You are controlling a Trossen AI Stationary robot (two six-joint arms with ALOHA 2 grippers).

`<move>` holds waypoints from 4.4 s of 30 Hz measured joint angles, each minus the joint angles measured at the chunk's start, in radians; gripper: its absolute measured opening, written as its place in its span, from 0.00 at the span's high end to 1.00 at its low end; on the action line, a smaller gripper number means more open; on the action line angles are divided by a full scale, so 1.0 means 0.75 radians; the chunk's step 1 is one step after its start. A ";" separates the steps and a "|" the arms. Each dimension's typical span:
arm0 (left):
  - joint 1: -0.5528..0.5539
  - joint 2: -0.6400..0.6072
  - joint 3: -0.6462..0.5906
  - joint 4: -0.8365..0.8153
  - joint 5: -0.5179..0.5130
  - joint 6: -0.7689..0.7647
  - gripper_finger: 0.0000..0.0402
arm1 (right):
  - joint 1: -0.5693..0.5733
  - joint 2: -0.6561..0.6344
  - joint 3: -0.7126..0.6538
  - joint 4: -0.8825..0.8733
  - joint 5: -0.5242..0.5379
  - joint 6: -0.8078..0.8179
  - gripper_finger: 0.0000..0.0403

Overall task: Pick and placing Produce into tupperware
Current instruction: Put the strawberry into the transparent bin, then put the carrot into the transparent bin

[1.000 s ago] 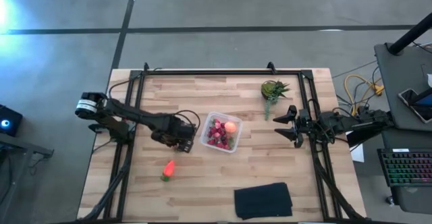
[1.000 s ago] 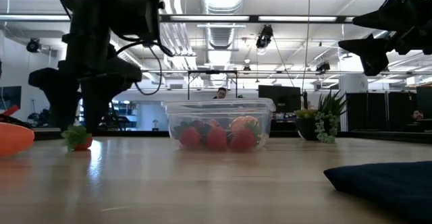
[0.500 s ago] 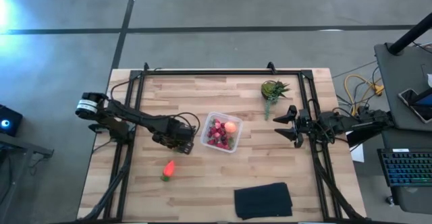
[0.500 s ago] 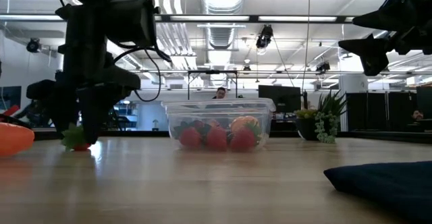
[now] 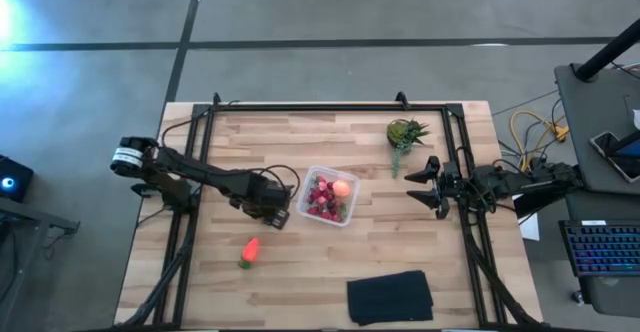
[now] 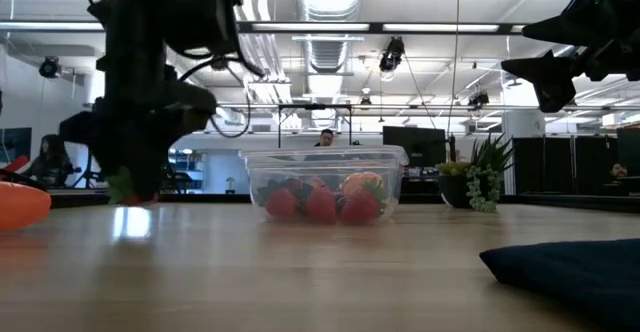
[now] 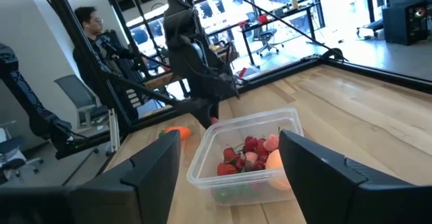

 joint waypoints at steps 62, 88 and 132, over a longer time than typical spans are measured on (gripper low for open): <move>-0.257 -0.085 0.175 -0.333 0.159 -0.072 0.23 | 0.000 0.000 0.000 0.000 0.000 0.000 0.39; -0.486 -0.005 -0.014 -0.024 0.099 -0.345 0.29 | 0.000 0.000 0.000 0.000 0.000 0.000 0.39; -0.038 0.018 0.546 0.614 -0.752 1.047 0.58 | 0.000 0.000 0.000 0.001 0.000 0.000 0.40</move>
